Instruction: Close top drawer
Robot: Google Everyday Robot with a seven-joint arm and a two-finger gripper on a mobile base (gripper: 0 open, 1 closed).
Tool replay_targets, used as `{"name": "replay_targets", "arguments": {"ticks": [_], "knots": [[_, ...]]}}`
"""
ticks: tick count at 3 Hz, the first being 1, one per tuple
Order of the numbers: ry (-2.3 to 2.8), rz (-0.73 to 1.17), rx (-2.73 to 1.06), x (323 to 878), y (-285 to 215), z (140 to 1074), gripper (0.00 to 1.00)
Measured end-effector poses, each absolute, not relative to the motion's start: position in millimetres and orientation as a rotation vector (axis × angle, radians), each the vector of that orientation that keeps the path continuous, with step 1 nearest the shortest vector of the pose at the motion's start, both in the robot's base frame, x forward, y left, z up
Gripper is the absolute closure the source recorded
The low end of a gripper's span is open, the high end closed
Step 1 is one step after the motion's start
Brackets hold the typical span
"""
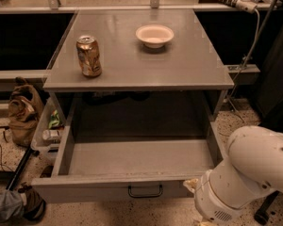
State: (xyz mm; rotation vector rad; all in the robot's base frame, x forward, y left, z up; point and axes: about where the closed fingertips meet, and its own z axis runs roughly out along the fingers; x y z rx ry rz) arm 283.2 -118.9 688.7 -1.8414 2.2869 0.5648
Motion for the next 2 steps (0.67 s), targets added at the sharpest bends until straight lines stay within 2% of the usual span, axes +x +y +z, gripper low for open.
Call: {"name": "replay_targets", "arguments": {"ticks": [2], "knots": [[2.278,0.528,-1.848,316.4,-122.1,676.4,0.00]]}}
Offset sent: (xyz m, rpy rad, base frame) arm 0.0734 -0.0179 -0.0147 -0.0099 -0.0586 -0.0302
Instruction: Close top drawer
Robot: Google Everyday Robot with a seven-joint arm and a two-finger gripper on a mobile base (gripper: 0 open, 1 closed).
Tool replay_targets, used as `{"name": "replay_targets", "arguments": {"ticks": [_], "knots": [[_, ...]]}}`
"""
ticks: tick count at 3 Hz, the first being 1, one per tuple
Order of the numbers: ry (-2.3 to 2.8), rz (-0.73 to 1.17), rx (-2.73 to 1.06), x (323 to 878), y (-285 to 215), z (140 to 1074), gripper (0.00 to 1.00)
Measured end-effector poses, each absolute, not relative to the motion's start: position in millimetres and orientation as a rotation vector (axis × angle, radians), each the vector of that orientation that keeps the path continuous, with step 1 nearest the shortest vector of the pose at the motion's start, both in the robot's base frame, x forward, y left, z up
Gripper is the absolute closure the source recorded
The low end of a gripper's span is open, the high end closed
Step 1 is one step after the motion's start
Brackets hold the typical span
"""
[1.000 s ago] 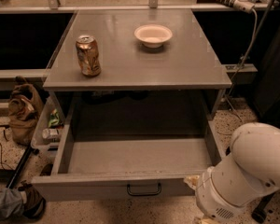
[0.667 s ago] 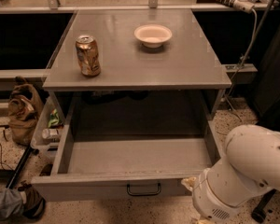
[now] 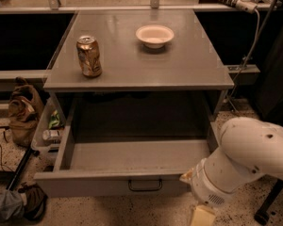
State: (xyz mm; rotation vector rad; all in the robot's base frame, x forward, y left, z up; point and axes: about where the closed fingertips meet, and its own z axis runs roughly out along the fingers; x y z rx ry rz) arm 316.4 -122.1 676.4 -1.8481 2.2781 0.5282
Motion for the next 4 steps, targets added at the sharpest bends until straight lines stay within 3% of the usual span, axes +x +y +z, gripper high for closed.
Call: {"name": "replay_targets", "arguments": {"ticks": [1,2,4], "knots": [[2.273,0.458,-1.809,354.3,-138.2,686.4,0.00],[2.269,0.464,-1.813,358.0,-137.0,684.0,0.00],[2.204,0.398,-1.866,430.7,-112.0,673.5,0.00]]}}
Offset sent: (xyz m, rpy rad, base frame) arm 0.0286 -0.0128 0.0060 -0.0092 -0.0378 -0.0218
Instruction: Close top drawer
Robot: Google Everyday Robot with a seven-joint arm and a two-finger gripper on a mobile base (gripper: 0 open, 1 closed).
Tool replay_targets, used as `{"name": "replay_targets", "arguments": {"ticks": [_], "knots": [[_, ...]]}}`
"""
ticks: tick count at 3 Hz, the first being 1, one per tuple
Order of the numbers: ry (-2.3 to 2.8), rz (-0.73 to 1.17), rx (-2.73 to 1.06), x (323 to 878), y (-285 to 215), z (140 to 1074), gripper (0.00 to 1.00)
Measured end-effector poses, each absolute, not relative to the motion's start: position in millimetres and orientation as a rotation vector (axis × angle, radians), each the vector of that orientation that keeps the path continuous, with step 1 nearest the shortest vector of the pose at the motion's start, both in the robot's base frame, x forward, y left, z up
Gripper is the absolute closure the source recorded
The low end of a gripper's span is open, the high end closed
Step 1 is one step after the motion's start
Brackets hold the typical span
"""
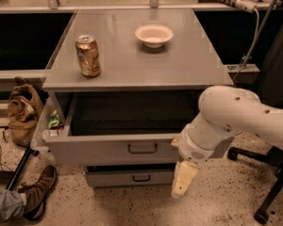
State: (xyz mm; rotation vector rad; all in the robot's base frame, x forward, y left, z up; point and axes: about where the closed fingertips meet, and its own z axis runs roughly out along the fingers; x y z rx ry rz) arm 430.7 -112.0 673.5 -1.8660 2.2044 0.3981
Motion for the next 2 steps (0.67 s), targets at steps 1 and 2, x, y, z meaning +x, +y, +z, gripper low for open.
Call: {"name": "replay_targets", "arguments": {"ticks": [1,2], "knots": [[2.161,0.373,-1.883,464.4,-97.8,674.1,0.00],[2.119,0.354,-1.880,480.8,-90.4,677.9,0.00]]}}
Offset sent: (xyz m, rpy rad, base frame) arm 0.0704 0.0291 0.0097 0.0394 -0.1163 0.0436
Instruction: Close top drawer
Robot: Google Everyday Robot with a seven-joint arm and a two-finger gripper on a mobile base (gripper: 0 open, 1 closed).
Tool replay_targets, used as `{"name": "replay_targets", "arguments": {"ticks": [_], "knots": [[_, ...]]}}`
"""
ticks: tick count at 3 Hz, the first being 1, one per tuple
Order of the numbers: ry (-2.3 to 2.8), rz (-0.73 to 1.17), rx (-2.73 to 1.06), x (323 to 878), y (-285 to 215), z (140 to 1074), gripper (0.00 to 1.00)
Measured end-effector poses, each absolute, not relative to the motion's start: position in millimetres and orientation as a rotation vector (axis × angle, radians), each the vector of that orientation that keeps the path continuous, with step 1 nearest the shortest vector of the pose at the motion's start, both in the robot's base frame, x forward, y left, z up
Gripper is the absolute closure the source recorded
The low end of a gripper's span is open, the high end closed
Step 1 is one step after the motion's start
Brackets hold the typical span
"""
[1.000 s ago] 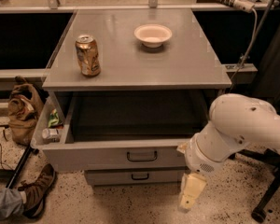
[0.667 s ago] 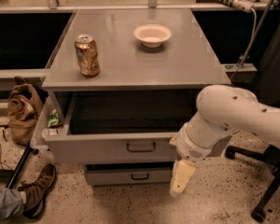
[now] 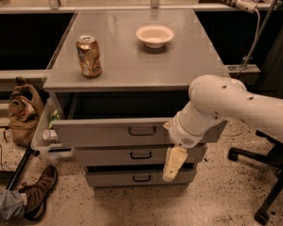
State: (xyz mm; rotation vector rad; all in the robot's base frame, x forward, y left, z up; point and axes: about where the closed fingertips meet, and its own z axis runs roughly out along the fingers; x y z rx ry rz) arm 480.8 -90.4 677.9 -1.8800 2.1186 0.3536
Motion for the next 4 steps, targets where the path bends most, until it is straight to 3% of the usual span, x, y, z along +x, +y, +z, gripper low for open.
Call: {"name": "replay_targets", "arguments": {"ticks": [2,4], "knots": [[2.137,0.374,-1.811,496.7,-112.8,672.3,0.00],[2.193,0.315,-1.690,557.3,-162.5,662.0,0.00]]}}
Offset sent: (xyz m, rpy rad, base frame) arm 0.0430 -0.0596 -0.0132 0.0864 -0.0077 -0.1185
